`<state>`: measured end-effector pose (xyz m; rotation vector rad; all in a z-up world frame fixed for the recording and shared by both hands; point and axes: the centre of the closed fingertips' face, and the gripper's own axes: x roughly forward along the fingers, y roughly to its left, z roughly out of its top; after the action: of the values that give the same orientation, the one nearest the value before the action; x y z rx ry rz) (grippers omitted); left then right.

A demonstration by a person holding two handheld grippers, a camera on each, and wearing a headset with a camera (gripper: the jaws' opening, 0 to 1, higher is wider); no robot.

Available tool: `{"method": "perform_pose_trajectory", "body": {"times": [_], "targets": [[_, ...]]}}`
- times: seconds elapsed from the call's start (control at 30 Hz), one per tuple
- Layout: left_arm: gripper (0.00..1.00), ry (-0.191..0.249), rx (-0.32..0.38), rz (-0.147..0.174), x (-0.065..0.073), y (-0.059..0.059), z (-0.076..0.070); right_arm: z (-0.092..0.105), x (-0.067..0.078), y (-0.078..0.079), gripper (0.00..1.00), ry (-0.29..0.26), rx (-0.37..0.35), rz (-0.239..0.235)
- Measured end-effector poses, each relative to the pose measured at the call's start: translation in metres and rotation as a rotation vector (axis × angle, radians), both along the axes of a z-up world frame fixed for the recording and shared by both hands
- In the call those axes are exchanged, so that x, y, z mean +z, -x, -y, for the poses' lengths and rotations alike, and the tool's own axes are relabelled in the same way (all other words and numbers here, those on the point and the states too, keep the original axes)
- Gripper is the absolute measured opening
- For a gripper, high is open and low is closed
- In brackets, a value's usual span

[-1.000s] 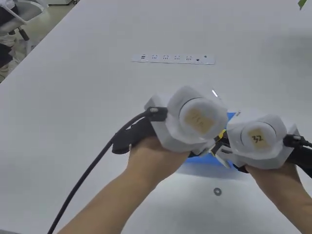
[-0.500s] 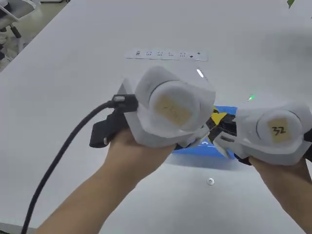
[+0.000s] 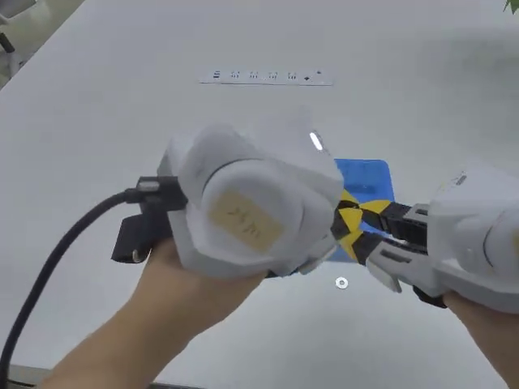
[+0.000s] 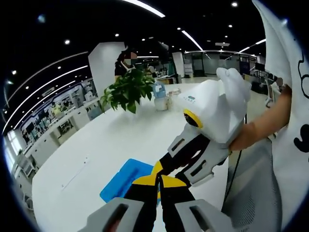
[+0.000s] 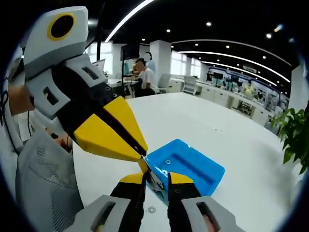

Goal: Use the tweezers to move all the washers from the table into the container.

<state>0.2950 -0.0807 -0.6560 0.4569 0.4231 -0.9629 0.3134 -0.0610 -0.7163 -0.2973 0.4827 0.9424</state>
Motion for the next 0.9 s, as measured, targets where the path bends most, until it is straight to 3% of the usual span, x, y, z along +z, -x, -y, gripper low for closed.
{"method": "perform_pose_trajectory", "body": {"times": [0.17, 0.37, 0.5, 0.63, 0.9], "targets": [[0.00, -0.009, -0.008, -0.041, -0.016, 0.009, 0.003, 0.000, -0.015, 0.011, 0.11, 0.007, 0.015, -0.045], [0.00, -0.029, -0.011, -0.061, -0.030, 0.011, 0.004, 0.002, -0.035, 0.016, 0.11, 0.031, 0.023, -0.090], [0.00, -0.052, -0.003, -0.090, -0.045, 0.010, 0.001, -0.002, -0.046, 0.019, 0.14, -0.001, 0.035, -0.150], [0.00, -0.066, -0.002, -0.103, -0.059, 0.009, -0.002, -0.003, -0.057, 0.017, 0.13, 0.048, 0.048, -0.136], [0.00, -0.050, 0.006, -0.106, -0.055, 0.007, -0.001, -0.001, -0.054, 0.014, 0.10, 0.055, 0.049, -0.128]]}}
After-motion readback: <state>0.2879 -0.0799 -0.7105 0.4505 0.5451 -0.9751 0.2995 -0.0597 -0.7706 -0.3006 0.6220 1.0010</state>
